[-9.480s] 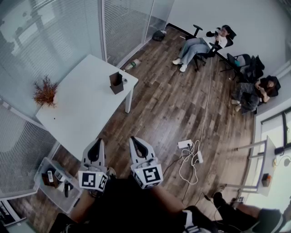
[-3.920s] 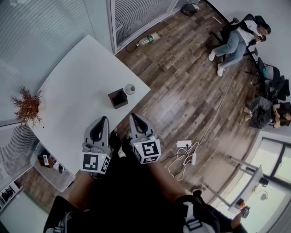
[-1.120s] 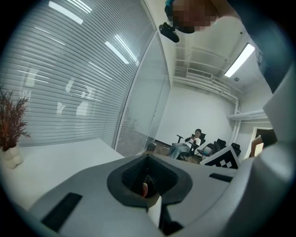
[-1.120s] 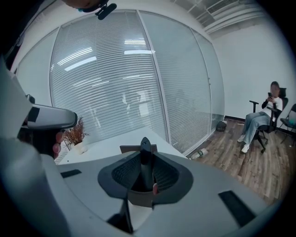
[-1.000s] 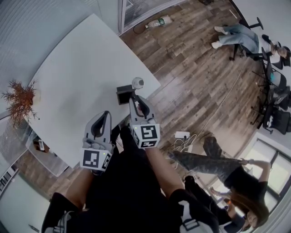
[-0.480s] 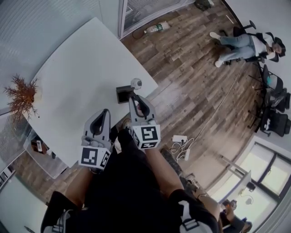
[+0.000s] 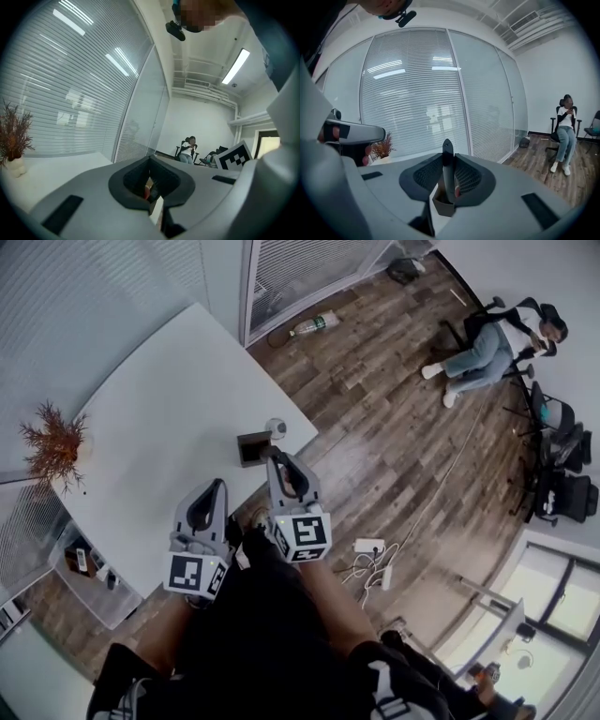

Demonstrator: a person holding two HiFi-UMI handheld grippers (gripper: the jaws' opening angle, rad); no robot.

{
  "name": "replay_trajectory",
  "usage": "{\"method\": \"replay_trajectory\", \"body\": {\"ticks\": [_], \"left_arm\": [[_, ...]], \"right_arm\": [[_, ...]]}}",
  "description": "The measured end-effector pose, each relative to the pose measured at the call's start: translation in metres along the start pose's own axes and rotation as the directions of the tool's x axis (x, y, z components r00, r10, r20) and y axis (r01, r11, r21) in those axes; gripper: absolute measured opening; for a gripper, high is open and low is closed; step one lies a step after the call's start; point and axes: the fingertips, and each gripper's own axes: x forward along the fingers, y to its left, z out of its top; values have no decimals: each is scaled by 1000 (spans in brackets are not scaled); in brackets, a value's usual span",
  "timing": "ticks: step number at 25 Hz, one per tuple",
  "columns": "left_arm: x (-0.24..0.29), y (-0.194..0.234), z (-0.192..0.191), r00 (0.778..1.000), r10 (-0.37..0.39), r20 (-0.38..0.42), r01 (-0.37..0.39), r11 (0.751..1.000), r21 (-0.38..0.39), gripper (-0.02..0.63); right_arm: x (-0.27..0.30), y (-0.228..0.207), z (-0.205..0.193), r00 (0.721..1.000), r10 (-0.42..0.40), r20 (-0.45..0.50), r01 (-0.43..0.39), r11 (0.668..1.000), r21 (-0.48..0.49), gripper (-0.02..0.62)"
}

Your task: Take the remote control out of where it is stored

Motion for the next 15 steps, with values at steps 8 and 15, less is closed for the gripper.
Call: {"method": "replay_trajectory", "body": {"ticks": [8, 15], "left_arm": [[-21, -20, 16, 999, -30, 37, 29, 998, 48, 8], [-33, -33, 28, 997, -44, 61, 39, 995, 90, 8]], "right_arm": [[-40, 11, 14, 1000, -4, 31, 4, 1000, -4, 80], [-69, 20, 17, 998, -1, 63, 0, 1000, 4, 80]]}}
